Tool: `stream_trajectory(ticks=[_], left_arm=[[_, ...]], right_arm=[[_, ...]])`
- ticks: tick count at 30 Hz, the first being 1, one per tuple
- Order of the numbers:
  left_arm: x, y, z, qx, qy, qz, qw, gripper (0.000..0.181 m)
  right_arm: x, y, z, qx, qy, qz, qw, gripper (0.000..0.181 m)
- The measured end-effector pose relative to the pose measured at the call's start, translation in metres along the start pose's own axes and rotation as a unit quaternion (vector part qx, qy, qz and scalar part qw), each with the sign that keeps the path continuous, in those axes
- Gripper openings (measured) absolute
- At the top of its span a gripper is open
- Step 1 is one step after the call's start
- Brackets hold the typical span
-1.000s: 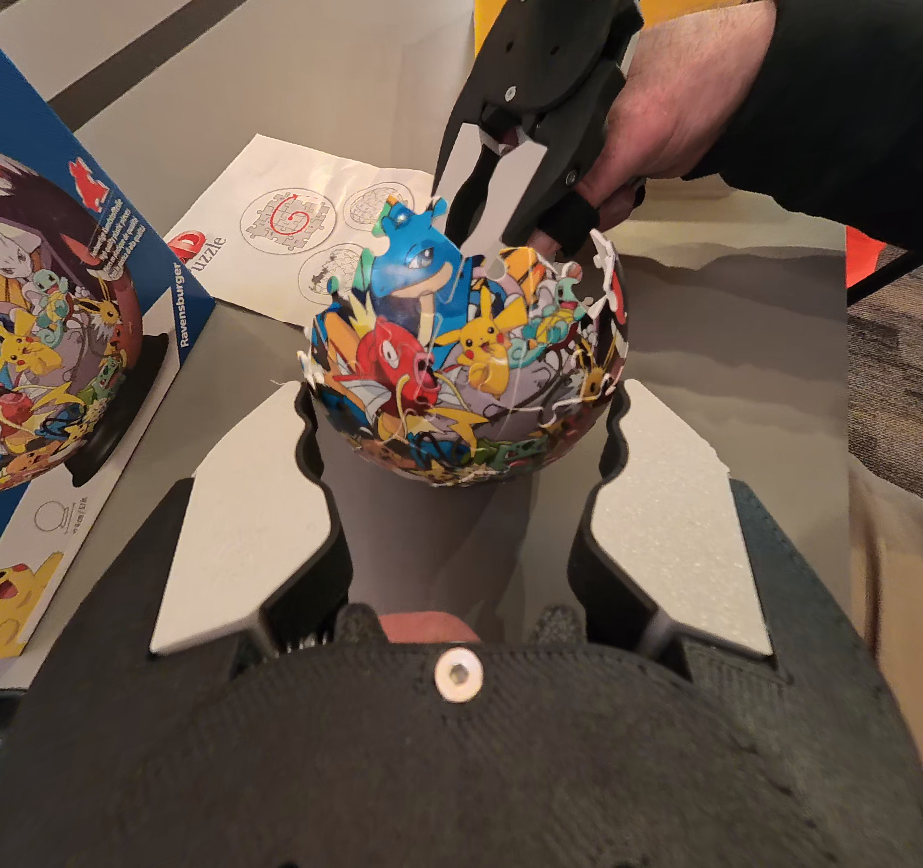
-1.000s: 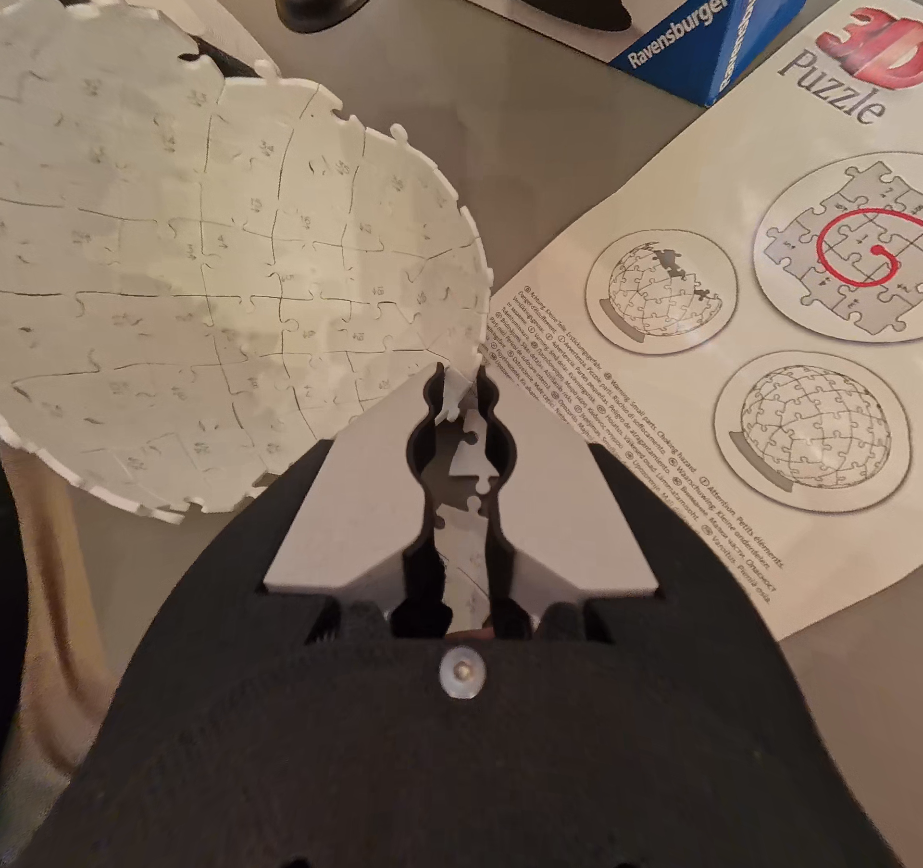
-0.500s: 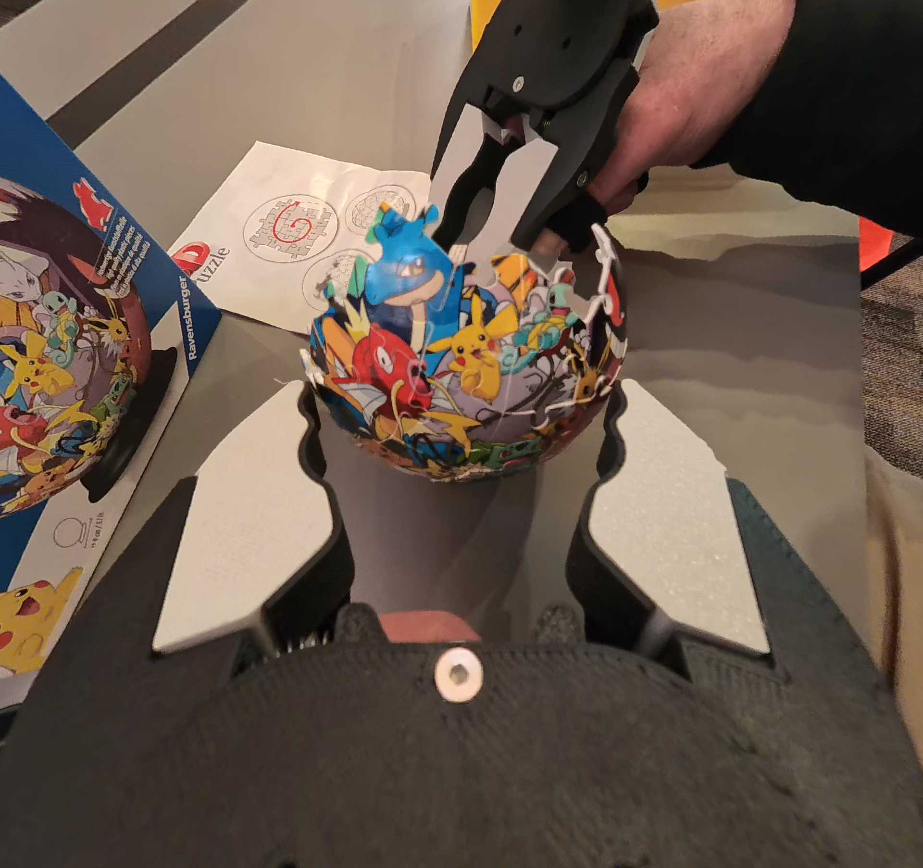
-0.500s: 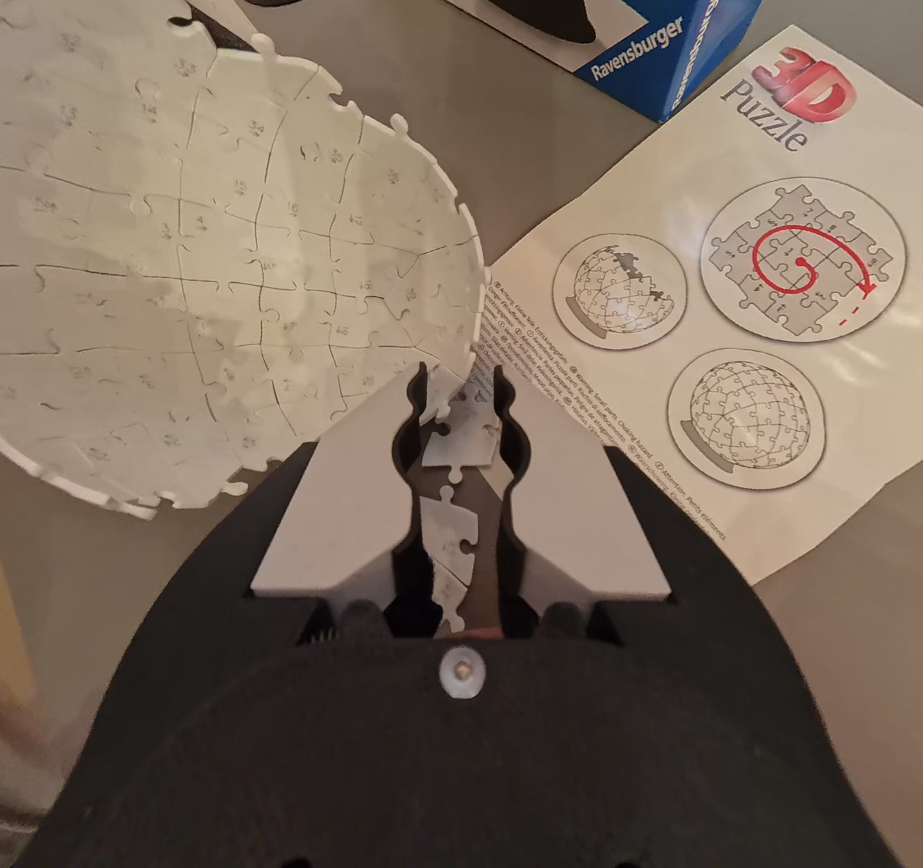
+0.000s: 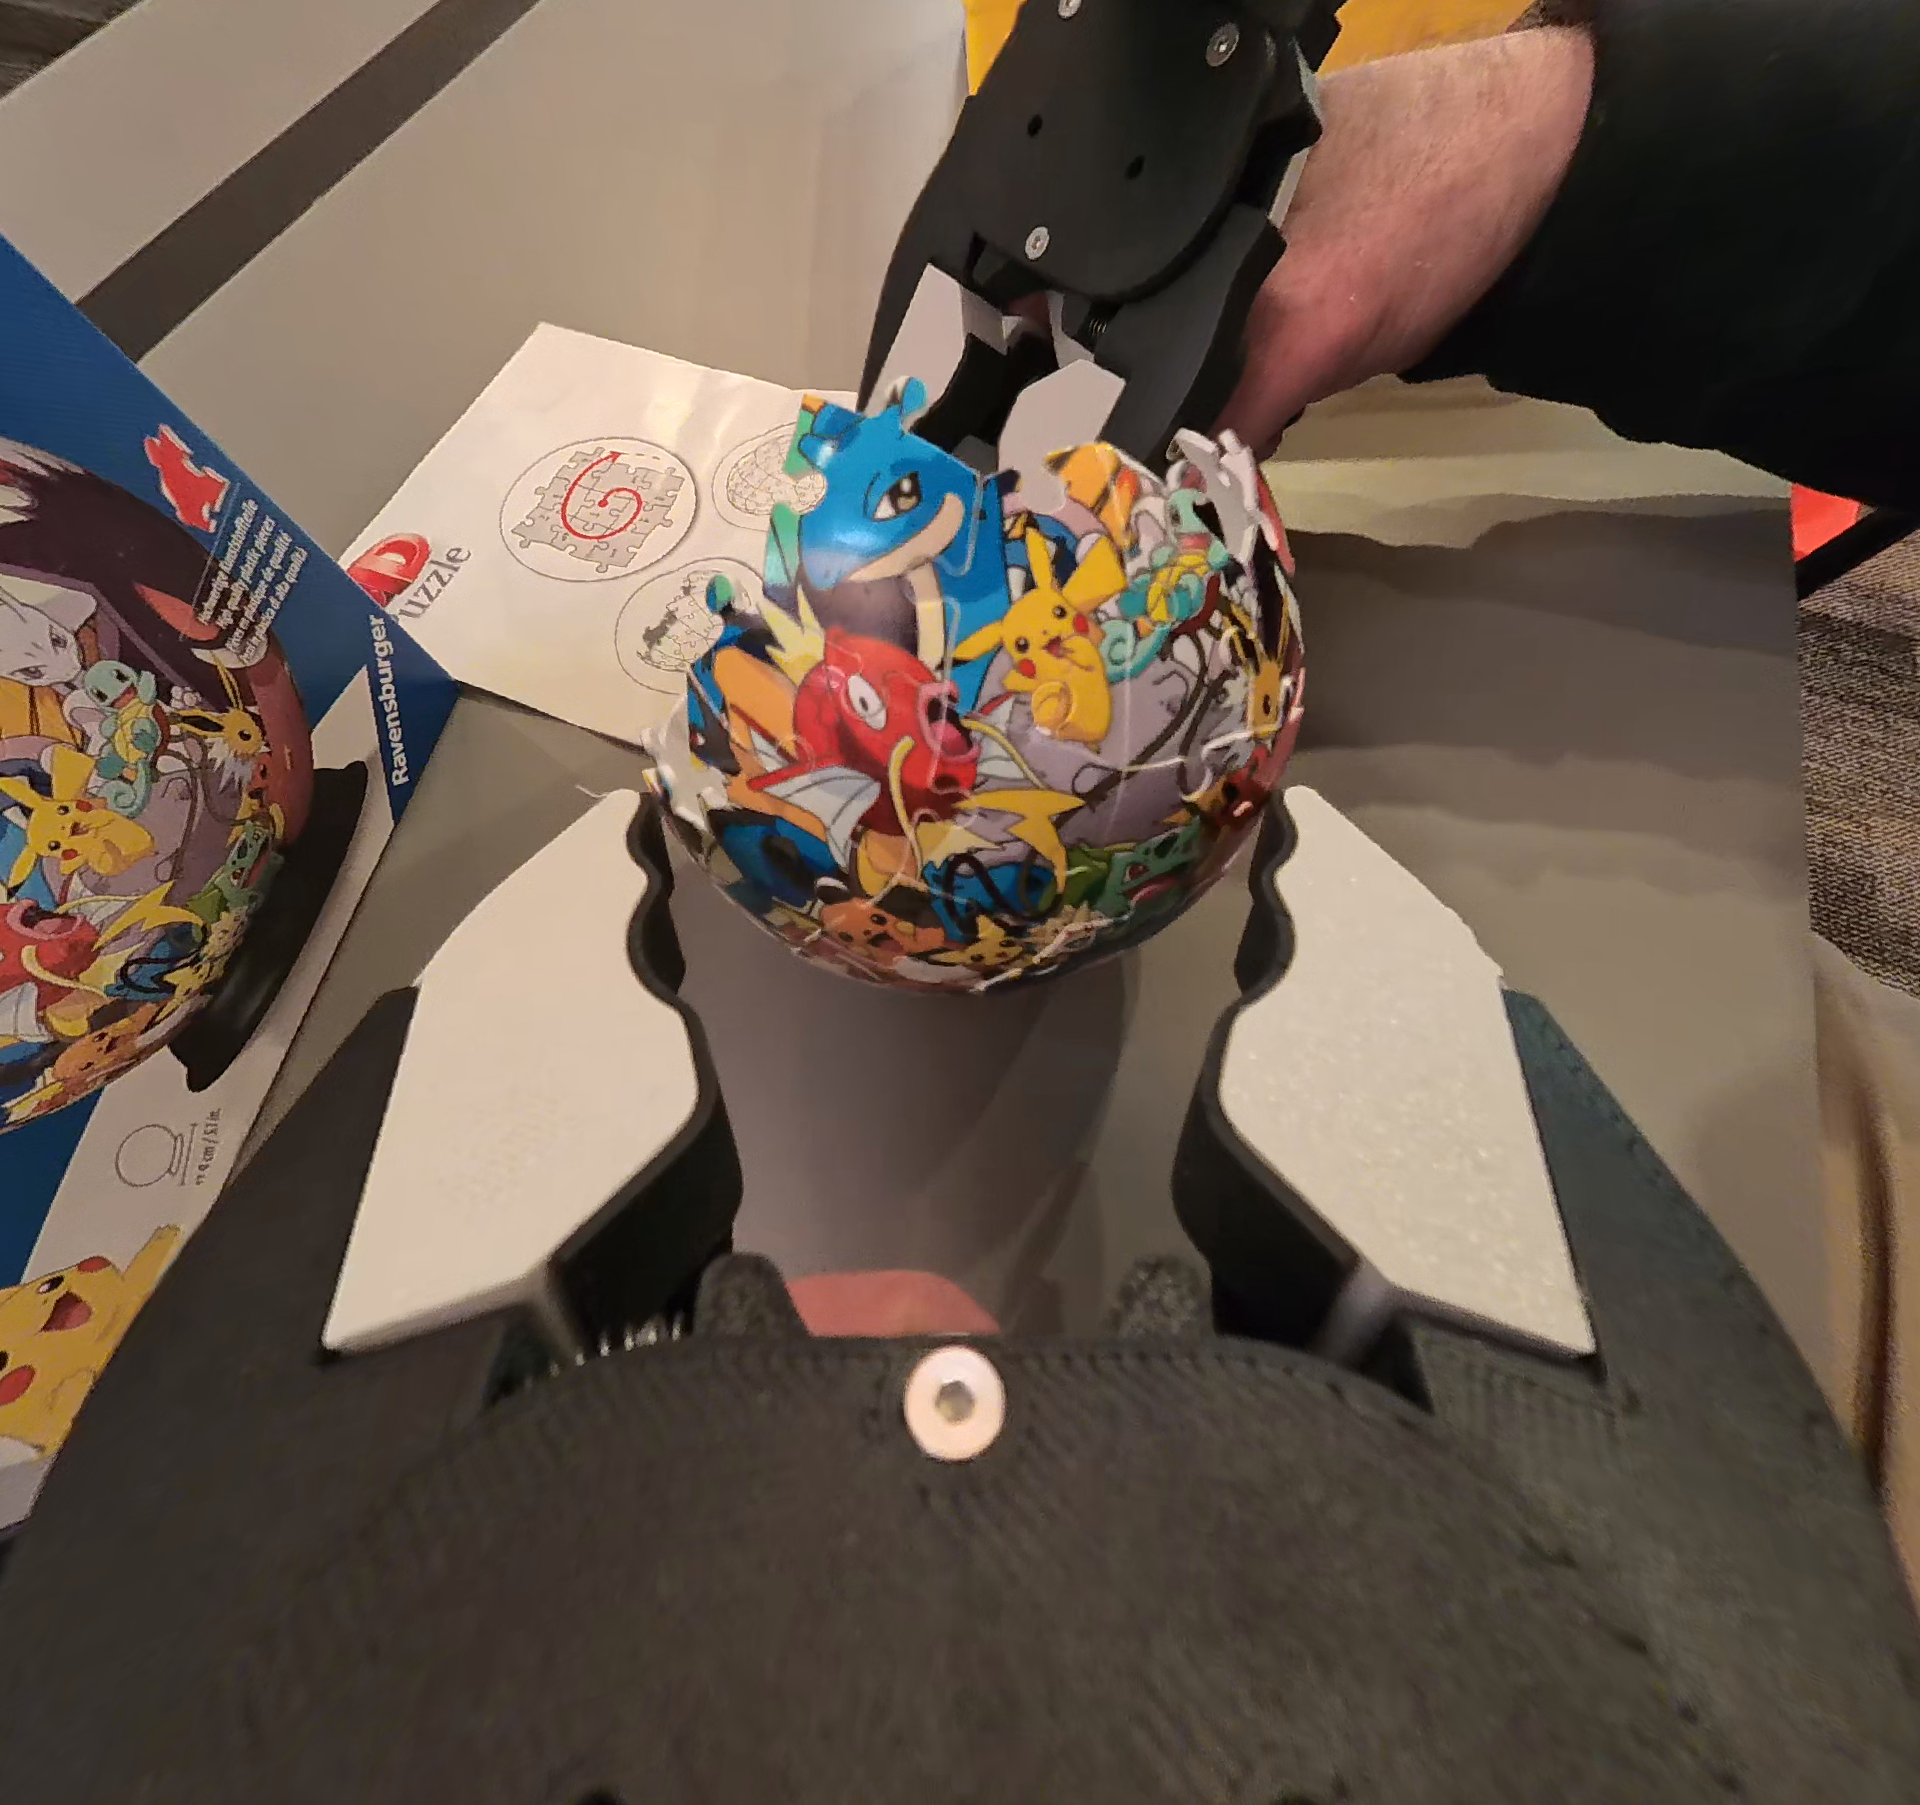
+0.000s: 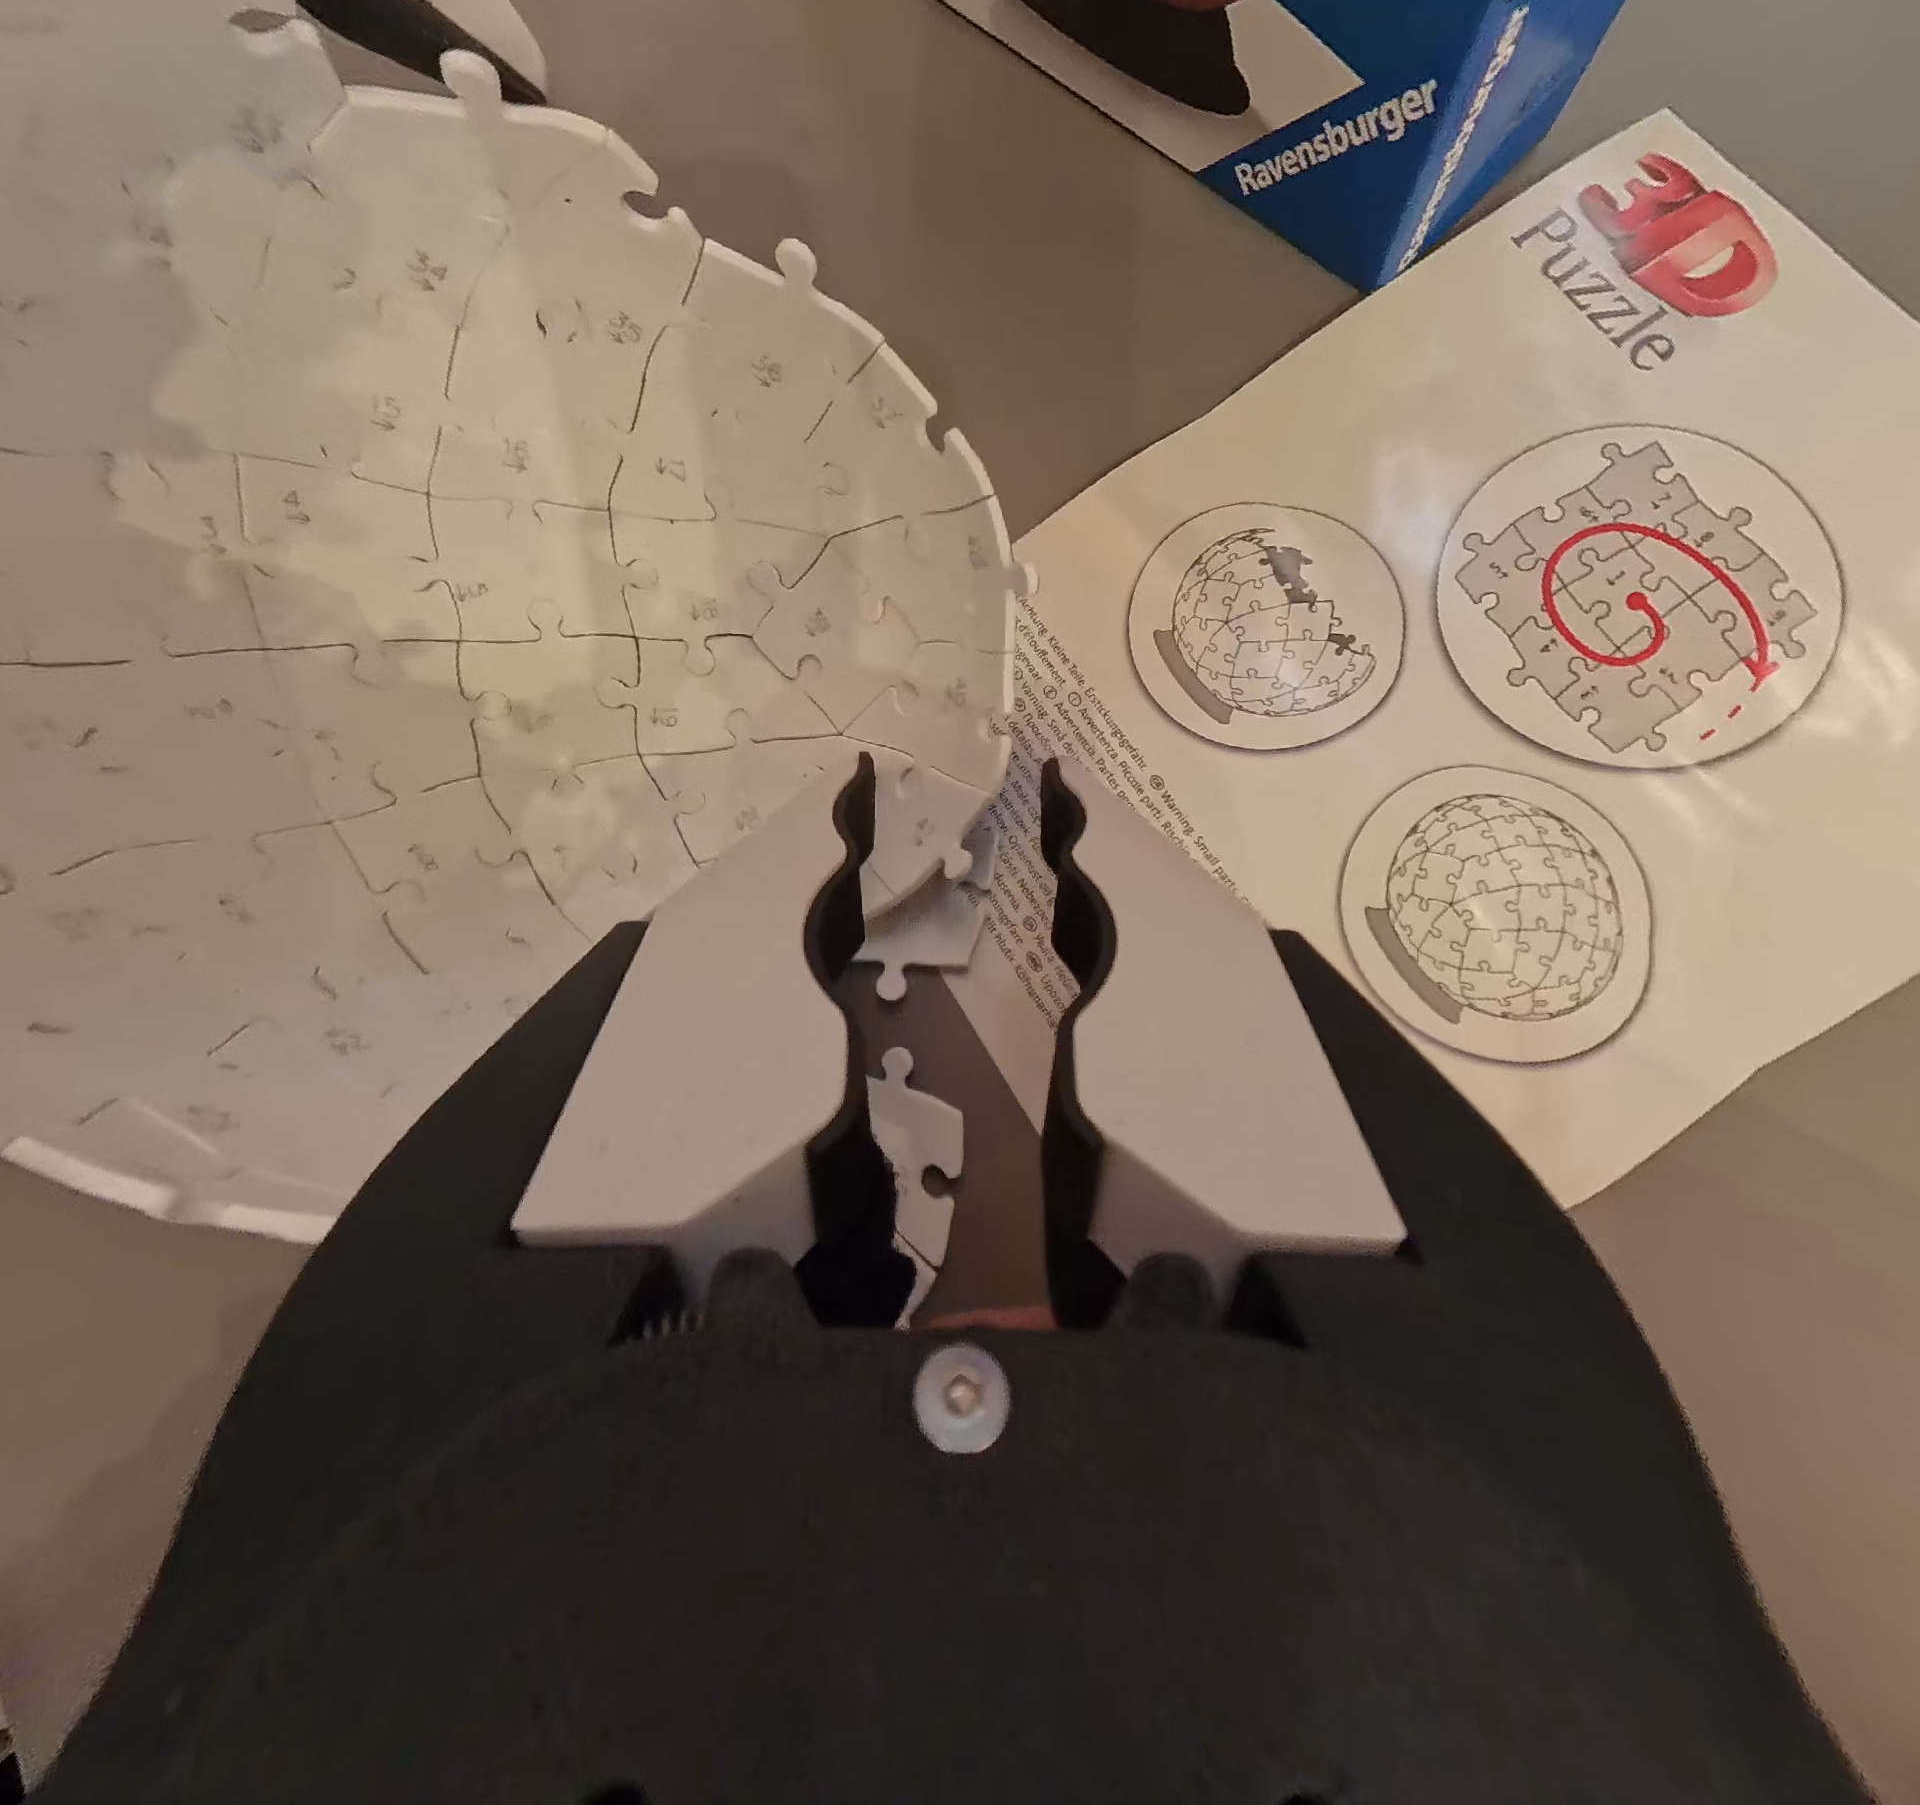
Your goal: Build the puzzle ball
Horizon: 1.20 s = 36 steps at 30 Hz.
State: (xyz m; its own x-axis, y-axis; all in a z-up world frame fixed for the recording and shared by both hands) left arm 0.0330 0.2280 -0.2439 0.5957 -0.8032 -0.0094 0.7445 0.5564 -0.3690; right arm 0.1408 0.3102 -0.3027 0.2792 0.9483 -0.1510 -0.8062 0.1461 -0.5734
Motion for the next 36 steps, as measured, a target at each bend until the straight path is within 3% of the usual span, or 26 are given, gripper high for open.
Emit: stream_trajectory(ticks=[14, 24, 36], left_arm=[[0.004, -0.005, 0.000, 0.036, 0.004, 0.006, 0.999, 0.108], [0.015, 0.004, 0.004, 0.050, 0.071, 0.071, 0.994, 0.125], [0.008, 0.008, 0.004, 0.015, 0.080, 0.056, 0.995, 0.117]], right_arm=[[-0.007, 0.007, 0.002, 0.010, 0.003, 0.020, 1.000, 0.027], [-0.009, 0.009, 0.002, 0.018, 0.016, 0.021, 0.999, 0.025], [-0.009, 0.007, 0.001, 0.026, 0.032, 0.029, 0.999, 0.028]])
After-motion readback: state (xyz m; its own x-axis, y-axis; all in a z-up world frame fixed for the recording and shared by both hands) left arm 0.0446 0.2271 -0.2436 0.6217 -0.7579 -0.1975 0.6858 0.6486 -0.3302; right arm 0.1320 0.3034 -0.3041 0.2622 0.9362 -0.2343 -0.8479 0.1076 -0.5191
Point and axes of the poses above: each gripper's, where its closed fingertips meet, y out along the fingers, z out of its top, x = y × z across the jaws, the point moved 6 cm from there along -y, back along the fingers, and after that the axes turned 12 degrees about x, right-handed, at the moved point
